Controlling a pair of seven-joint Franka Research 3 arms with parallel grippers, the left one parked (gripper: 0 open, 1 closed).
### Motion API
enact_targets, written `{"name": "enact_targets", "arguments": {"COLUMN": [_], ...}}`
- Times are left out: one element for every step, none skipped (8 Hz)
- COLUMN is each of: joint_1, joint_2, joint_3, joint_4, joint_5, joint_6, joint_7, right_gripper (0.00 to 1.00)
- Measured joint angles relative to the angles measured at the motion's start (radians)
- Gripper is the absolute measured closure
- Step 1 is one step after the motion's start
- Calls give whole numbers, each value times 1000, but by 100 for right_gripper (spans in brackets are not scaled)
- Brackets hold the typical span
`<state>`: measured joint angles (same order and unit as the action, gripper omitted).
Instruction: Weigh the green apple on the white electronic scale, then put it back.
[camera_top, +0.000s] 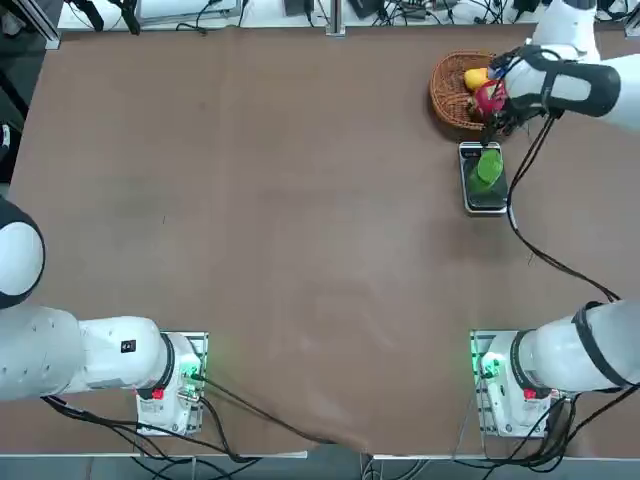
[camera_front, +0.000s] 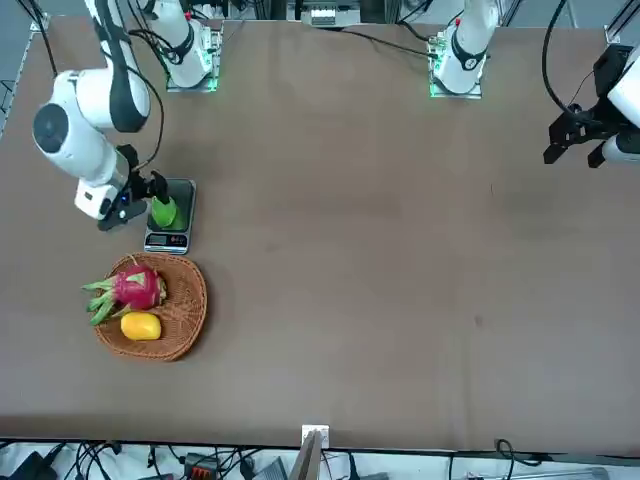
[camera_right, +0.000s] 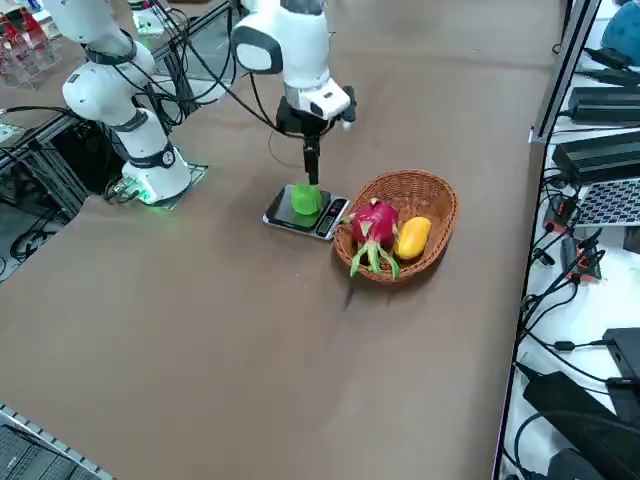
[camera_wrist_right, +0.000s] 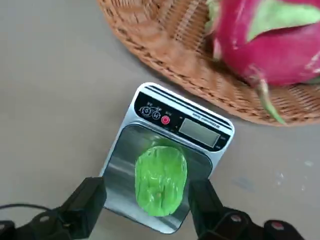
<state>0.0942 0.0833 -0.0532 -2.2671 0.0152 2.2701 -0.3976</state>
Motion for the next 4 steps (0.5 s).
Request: {"name": "enact_targets", "arguments": {"joint_1": [-1,-2,-2,-2], "joint_2": [9,15,18,23], "joint_3": [0,0,0,0], "joint_4": [-8,-26,-53,-78], "joint_5": [0,0,0,0], "joint_6": [15,51,91,126], "joint_7": [-10,-16,-23,-36], "right_gripper": [0,0,0,0]}}
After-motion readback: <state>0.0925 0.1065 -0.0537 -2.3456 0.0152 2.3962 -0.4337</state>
